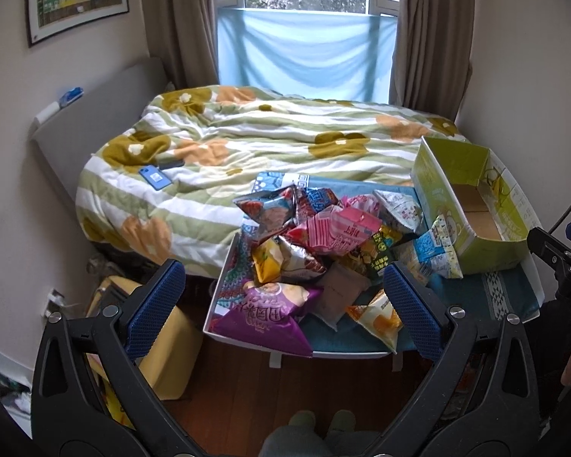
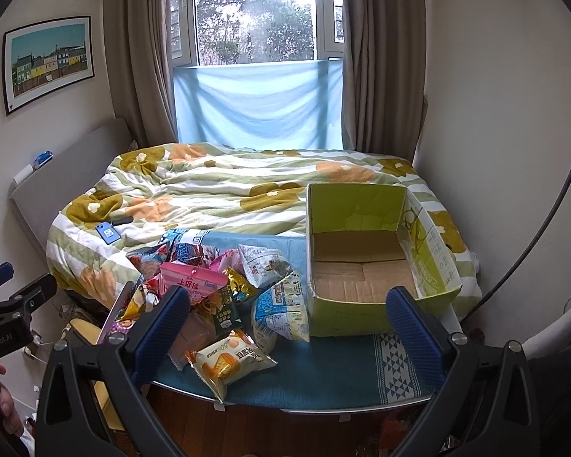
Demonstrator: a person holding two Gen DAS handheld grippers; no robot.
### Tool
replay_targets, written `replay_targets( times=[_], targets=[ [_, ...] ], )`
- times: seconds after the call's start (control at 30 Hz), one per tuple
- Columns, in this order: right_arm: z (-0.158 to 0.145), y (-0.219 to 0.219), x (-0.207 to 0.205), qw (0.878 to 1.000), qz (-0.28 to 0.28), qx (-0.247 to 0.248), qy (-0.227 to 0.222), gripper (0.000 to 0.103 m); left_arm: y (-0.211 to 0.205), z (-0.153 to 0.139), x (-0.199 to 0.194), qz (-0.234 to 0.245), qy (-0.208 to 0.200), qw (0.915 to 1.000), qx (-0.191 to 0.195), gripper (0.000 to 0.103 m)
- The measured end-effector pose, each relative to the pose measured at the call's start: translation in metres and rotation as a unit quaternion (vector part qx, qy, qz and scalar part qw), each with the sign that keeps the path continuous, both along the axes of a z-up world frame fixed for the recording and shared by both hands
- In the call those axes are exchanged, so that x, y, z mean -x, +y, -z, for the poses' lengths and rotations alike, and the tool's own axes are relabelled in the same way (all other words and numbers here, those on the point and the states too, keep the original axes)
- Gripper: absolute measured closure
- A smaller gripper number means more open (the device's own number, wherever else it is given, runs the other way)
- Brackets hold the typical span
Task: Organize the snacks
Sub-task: 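Grasp the purple chip bag with the left tool while the right tool grasps the cream cake packet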
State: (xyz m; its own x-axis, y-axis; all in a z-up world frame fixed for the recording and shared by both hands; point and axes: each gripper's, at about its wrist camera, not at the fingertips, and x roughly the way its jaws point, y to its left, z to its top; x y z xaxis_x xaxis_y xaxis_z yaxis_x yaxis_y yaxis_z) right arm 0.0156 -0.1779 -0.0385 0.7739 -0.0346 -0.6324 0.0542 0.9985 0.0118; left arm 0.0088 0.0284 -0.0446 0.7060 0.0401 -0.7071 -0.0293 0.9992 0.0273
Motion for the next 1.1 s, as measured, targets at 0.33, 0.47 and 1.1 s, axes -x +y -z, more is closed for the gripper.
replay_targets(
  times=[0.33,0.47,1.1],
  targets=[
    [0.082,0.017,-0.046,0.993,0.009,-0.051,0.110,0.000,0.033,0.097,-0.064,0.056,0.120,0.9910,0.025,0.001],
    [0.114,0.026,-0.062,0.984,0.037,-0.085,0.150,0.000,0.040,0.140,-0.087,0.076,0.170,0.9822,0.024,0.001],
    [0.225,0.050,-0.103,0.945,0.154,-0.121,0.263,0.000,0.060,0.231,-0.127,0.147,0.283,0.9442,0.083,0.007]
  ],
)
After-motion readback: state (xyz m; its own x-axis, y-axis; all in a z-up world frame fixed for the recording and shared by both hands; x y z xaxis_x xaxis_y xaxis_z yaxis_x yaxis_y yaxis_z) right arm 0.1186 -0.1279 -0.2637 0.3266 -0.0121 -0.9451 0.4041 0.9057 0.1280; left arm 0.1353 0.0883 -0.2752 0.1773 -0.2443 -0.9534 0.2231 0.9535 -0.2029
